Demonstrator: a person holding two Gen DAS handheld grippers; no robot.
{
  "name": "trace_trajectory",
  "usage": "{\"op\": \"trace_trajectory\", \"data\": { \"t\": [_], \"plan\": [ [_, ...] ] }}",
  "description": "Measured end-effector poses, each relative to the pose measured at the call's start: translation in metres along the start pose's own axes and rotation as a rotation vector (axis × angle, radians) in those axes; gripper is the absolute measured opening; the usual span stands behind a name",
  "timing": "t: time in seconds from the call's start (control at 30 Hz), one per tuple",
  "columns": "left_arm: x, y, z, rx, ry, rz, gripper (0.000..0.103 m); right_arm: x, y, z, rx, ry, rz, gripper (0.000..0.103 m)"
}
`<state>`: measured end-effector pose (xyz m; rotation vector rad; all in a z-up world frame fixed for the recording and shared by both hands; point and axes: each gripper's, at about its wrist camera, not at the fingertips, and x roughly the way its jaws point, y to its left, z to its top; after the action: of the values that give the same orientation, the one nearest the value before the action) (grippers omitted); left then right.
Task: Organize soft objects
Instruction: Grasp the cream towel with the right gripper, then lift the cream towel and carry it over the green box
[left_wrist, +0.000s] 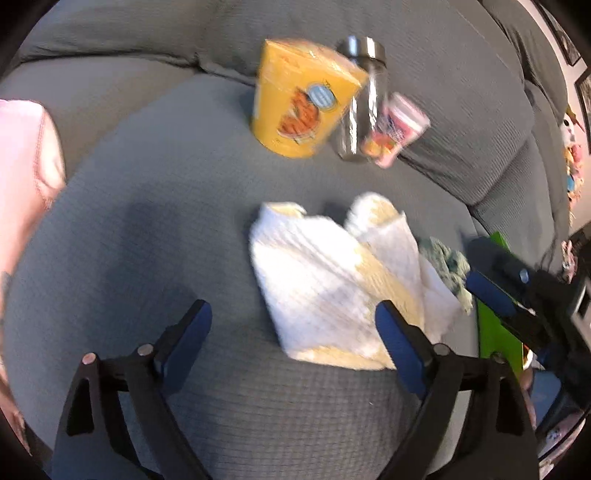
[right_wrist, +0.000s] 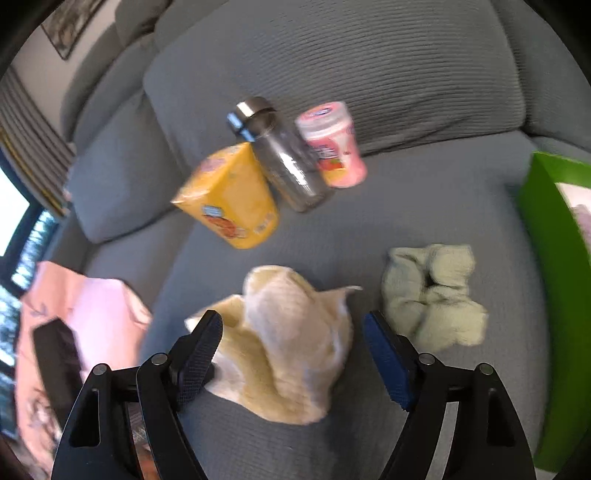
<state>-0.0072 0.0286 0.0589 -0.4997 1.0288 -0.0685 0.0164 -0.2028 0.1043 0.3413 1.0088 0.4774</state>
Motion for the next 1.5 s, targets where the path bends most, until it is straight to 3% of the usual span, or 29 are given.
{"op": "trace_trajectory", "data": {
  "t": [0.07, 0.1, 0.17, 0.3, 0.37, 0.47, 0.6, 0.77, 1.0, 1.2, 1.5],
  "plan": [
    [0.01, -0.002, -0.004, -0.011, 0.029, -0.019, 0.068, 0.021, -0.003, -0.001, 0.024, 0.038, 0.039, 0.079],
    [0.013, -0.003, -0.005, -0.01, 0.027, -0.011, 0.067, 0.03, -0.002, -0.003, 0.031, 0.077, 0.045, 0.079],
    [0.014, -0.008, -0.005, 0.016, -0.012, 0.017, 0.05, 0.045, -0.003, -0.008, 0.036, 0.127, 0.024, 0.079],
    [0.019, -0.01, -0.005, 0.018, -0.003, -0.025, 0.037, 0.057, 0.0, -0.016, -0.009, 0.14, -0.028, 0.07],
    [0.02, -0.012, -0.006, 0.026, 0.006, -0.052, 0.032, 0.059, 0.003, -0.019, -0.013, 0.165, 0.021, 0.055],
    [0.02, -0.021, -0.008, 0.061, -0.016, -0.044, 0.026, 0.058, 0.0, -0.022, 0.011, 0.182, 0.084, 0.051],
    [0.005, -0.031, -0.008, 0.076, -0.056, -0.108, 0.019, 0.044, -0.003, -0.019, 0.047, 0.172, 0.181, 0.05],
    [-0.028, -0.073, -0.002, 0.185, -0.176, -0.134, 0.019, -0.003, 0.0, -0.006, 0.029, 0.039, 0.214, 0.05],
    [-0.046, -0.153, 0.0, 0.349, -0.255, -0.212, 0.019, -0.084, -0.034, 0.008, 0.076, -0.18, 0.211, 0.05],
    [-0.025, -0.224, -0.003, 0.473, -0.254, -0.278, 0.02, -0.127, -0.086, 0.009, 0.194, -0.318, 0.184, 0.05],
    [0.018, -0.3, -0.013, 0.575, -0.148, -0.409, 0.02, -0.161, -0.161, 0.001, 0.357, -0.467, 0.067, 0.05]
  ]
}}
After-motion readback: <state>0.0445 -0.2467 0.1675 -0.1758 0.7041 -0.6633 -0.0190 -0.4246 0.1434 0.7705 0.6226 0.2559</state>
